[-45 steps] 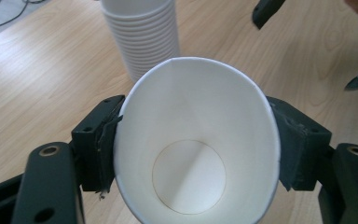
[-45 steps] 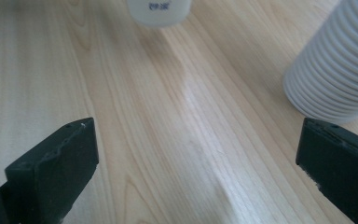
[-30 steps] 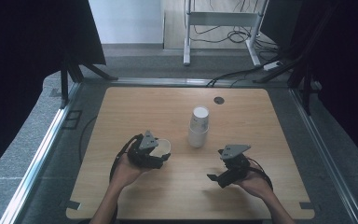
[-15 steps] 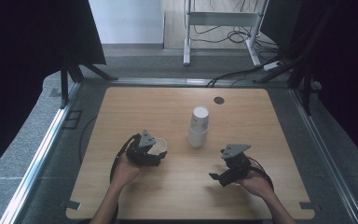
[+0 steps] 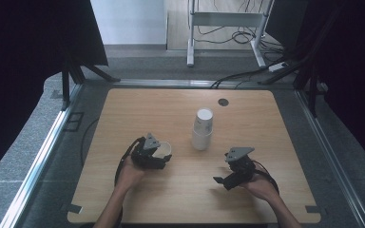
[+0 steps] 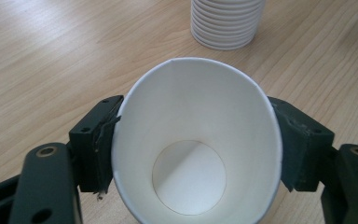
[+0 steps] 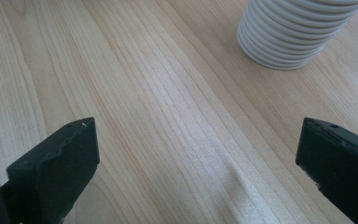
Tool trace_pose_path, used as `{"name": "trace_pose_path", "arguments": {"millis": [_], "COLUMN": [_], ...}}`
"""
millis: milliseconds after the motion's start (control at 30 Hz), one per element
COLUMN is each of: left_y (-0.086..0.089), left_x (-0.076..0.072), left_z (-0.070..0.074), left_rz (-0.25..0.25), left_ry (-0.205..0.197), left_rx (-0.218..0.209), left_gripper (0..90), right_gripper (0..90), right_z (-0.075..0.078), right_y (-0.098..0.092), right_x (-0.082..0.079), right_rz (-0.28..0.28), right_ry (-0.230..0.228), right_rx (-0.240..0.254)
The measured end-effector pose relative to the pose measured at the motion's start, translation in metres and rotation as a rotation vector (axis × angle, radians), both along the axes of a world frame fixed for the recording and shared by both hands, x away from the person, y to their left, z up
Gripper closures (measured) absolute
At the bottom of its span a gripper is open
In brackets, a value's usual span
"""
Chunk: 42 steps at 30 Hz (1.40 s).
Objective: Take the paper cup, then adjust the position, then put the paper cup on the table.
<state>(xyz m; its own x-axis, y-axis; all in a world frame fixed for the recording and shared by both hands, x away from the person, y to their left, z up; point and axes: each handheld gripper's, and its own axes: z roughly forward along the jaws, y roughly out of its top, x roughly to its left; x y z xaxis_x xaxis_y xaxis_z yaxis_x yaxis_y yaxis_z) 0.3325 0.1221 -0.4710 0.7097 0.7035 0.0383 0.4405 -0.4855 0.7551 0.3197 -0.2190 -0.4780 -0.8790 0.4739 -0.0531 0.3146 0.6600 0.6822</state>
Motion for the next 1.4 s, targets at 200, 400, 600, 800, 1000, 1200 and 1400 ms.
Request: {"name": "trace_pose_path", "arguments": {"millis": [200,400,600,800,1000,1200,1400], "left_y": [-0.001,0.003,0.008,0.009,0.012,0.021,0.029], "left_x": [0.0,-0.003,-0.011,-0.019,-0.03,-0.042,-0.052], "left_z": [0.001,0.009,0.019,0.024,0.025,0.023,0.016], "left_rz": [-0.001,-0.01,-0.022,-0.026,-0.02,-0.001,0.014], "left_ry": [0.017,0.014,-0.007,-0.013,-0.027,-0.032,-0.027], "left_rx": [-0.033,-0.079,-0.1,-0.085,-0.052,-0.021,-0.011], "left_gripper": [13.5,6.3,4.1,3.0,1.5,0.6,0.3], "right_gripper": [0.0,0.0,0.0,0.0,0.0,0.0,0.0], "right_z": [0.0,0.0,0.003,0.003,0.007,0.009,0.012], "right_y": [0.0,-0.001,-0.002,-0.003,-0.006,-0.009,-0.01], "right_x": [0.0,0.0,0.0,-0.001,-0.001,-0.003,-0.005], "right_rz": [0.003,0.001,-0.005,-0.006,-0.011,-0.014,-0.017], "right_ry": [-0.001,-0.002,-0.008,-0.011,-0.017,-0.019,-0.027], "right_rx": [-0.005,-0.003,0.001,0.004,0.019,0.034,0.042]}}
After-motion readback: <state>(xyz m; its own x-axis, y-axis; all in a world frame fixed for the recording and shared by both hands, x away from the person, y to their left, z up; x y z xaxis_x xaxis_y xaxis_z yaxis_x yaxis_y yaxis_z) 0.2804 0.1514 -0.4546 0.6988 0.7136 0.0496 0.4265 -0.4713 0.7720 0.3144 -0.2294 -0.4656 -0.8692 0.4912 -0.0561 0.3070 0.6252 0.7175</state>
